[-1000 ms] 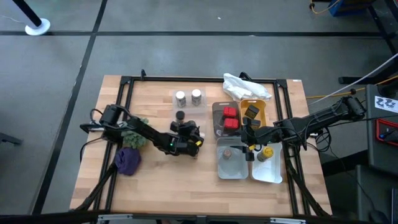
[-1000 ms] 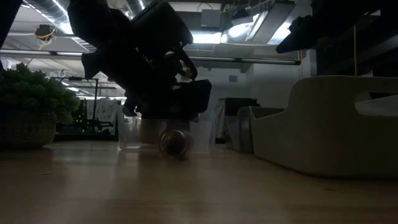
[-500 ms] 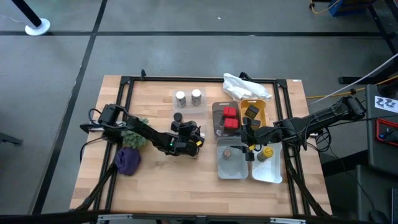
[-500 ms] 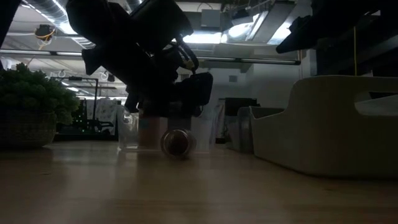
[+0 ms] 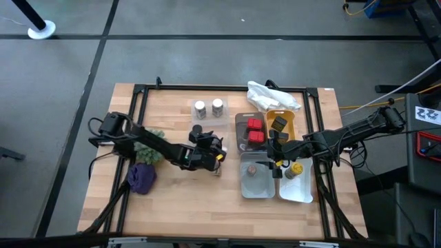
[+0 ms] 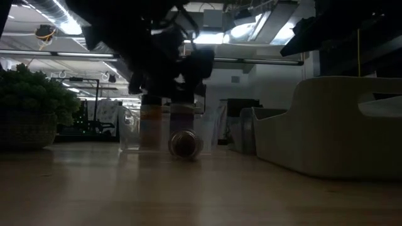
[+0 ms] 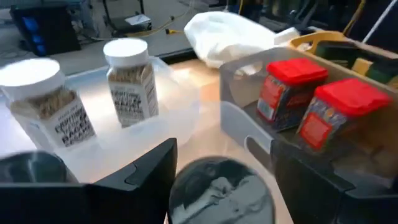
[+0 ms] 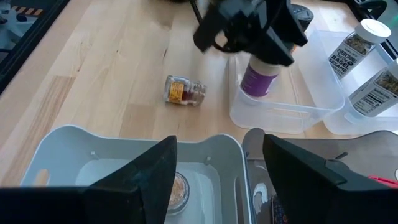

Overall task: Sort spices by type
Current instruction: Put the purple seasoning bottle into the bottom transparent bin, then put the brown seasoning bottle into the gray bin

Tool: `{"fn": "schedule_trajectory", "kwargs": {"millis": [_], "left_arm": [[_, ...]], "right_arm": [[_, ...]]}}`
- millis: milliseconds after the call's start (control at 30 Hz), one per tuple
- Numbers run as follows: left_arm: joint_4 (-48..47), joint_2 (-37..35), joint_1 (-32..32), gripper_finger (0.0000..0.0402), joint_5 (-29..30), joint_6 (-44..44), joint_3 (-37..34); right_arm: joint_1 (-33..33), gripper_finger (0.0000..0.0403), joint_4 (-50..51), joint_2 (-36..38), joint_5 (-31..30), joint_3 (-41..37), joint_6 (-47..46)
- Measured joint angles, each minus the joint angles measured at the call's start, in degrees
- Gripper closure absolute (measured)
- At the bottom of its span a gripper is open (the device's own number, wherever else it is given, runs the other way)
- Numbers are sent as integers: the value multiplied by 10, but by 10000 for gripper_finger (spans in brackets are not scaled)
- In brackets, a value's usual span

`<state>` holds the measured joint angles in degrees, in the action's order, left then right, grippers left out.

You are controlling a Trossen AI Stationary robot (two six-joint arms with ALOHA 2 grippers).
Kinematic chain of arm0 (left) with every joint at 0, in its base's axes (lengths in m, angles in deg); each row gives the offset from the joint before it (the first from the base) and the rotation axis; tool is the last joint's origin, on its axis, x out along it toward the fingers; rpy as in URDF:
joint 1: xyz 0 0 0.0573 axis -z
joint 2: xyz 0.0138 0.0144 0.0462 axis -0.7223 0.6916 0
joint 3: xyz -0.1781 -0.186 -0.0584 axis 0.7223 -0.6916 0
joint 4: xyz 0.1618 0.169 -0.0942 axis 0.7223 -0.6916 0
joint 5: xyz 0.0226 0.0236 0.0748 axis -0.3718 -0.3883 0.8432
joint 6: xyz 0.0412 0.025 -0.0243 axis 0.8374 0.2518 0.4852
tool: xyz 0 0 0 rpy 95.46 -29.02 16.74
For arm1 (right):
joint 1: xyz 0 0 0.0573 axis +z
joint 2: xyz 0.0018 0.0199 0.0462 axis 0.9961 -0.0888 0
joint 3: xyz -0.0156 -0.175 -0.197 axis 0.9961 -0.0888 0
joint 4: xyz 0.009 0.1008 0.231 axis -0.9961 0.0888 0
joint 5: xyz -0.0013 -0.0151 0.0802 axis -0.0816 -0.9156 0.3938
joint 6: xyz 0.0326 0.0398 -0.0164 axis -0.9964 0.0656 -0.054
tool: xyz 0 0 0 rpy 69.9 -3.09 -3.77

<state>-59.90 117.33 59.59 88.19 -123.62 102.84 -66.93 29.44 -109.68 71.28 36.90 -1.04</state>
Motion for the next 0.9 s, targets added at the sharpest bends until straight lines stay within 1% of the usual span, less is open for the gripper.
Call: {"fn": "schedule_trajectory", "kwargs": {"millis": [200, 367, 500, 567, 700, 900], "left_arm": [[-2, -38, 18, 160, -2, 21, 0], [-1, -73, 40, 160, -17, 46, 0], [-2, -93, 63, 160, -36, 47, 0], [-4, -103, 74, 160, -61, 41, 0], [-13, -113, 94, 160, -146, -2, 0], [-72, -116, 108, 160, -293, -138, 0]], "right_arm": [[0, 164, 0, 0, 0, 0, 0], [0, 164, 0, 0, 0, 0, 0], [0, 164, 0, 0, 0, 0, 0], [0, 164, 0, 0, 0, 0, 0], [0, 164, 0, 0, 0, 0, 0], [0, 164, 0, 0, 0, 0, 0]]}}
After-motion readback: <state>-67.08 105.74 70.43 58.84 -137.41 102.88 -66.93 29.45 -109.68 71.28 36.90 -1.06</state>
